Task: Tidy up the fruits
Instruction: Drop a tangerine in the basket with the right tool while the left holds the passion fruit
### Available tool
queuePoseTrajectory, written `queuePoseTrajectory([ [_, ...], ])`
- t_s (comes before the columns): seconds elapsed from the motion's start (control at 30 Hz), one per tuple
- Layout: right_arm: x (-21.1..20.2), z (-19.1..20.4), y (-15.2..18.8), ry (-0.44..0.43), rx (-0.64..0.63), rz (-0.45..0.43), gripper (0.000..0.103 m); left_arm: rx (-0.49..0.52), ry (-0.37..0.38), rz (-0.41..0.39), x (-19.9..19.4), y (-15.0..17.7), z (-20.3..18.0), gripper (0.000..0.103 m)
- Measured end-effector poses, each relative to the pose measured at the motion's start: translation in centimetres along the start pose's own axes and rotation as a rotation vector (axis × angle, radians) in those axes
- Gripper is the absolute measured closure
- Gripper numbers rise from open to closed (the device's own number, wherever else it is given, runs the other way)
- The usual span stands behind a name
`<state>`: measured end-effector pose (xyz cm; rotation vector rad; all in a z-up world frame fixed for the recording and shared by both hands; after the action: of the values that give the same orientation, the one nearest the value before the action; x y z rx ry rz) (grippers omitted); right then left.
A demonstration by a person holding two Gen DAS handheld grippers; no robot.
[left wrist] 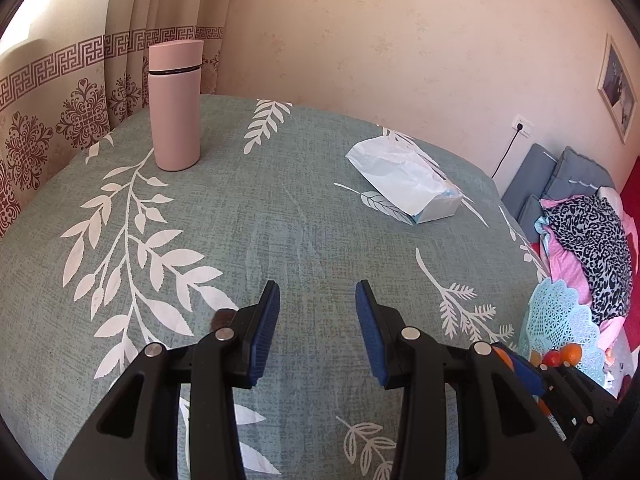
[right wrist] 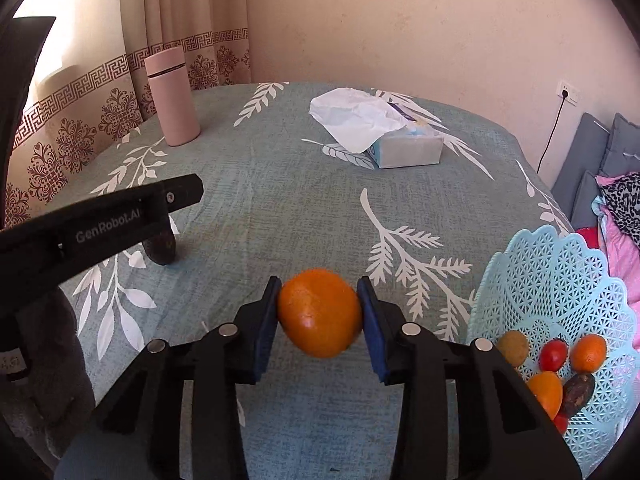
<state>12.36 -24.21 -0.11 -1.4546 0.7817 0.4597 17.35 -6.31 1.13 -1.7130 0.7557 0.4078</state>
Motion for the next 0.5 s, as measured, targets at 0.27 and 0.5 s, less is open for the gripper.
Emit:
queuePoseTrajectory([
  [0.27, -3.2, -5.3, -1.0, 0.050, 0.134, -0.069, 0.063, -0.051, 0.025, 0.054, 0.8, 0.4, 0.8, 0.057],
  [0.5, -3.5, -11.4, -0.1, 0.128, 0.283, -0.063, 0.063, -0.119, 0.045, 0.084, 1.2, 0.6, 1.9, 0.045],
])
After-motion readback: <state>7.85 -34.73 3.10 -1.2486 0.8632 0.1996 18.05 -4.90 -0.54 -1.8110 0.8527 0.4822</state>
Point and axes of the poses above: each gripper's, at about its wrist camera, not at the fingertips, and x roughly the way its jaws point, z to its left, y to its underside, the point moved 8 cm from there along x, roughly the way its jaws point, and after that the axes turned 5 degrees about y, right-handed, at the moved point
